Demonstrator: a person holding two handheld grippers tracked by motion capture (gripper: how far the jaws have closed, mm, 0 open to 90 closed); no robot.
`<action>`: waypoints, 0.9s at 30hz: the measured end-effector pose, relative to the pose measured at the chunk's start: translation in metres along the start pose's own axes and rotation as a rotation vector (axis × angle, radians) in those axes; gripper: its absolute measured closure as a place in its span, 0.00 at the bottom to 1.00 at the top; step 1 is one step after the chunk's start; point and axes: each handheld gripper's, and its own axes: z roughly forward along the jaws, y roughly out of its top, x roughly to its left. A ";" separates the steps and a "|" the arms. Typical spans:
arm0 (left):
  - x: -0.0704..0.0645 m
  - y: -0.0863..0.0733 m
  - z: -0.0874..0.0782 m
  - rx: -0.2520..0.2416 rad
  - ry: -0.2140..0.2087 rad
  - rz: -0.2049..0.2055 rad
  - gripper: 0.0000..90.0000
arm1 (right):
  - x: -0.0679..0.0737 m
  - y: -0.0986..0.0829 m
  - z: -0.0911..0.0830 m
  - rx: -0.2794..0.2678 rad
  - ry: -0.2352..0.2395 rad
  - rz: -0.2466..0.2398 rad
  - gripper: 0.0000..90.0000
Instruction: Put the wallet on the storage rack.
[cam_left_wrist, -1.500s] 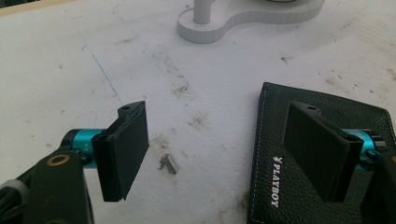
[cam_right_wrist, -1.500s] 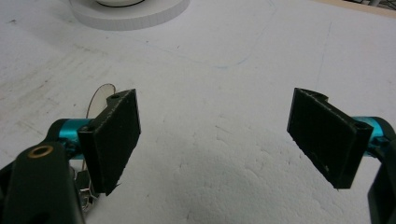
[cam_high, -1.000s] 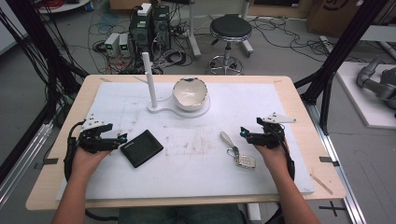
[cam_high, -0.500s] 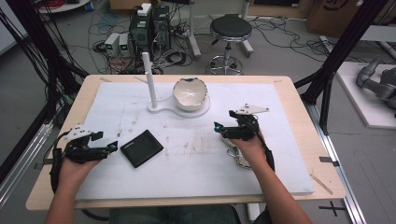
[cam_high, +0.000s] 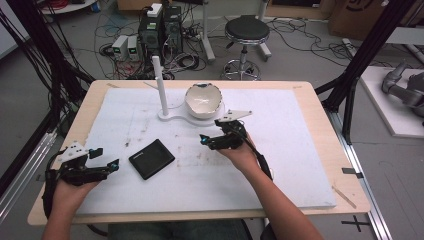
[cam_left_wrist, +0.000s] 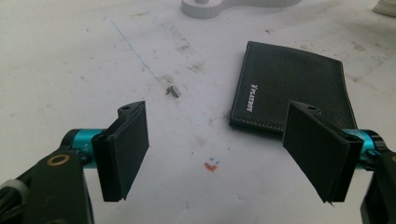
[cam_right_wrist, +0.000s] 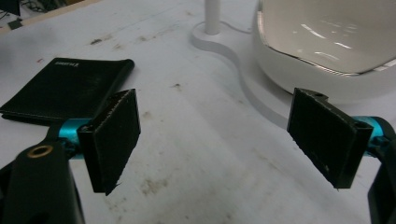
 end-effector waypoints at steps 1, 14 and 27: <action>0.000 -0.001 -0.001 -0.002 0.004 -0.002 0.25 | 0.003 0.001 0.004 0.005 0.010 -0.004 0.19; -0.003 -0.009 -0.015 0.008 0.036 0.016 0.25 | 0.036 0.011 0.053 0.059 0.141 -0.001 0.19; -0.001 -0.018 -0.031 0.006 0.069 0.003 0.25 | 0.061 0.015 0.090 0.109 0.205 -0.020 0.19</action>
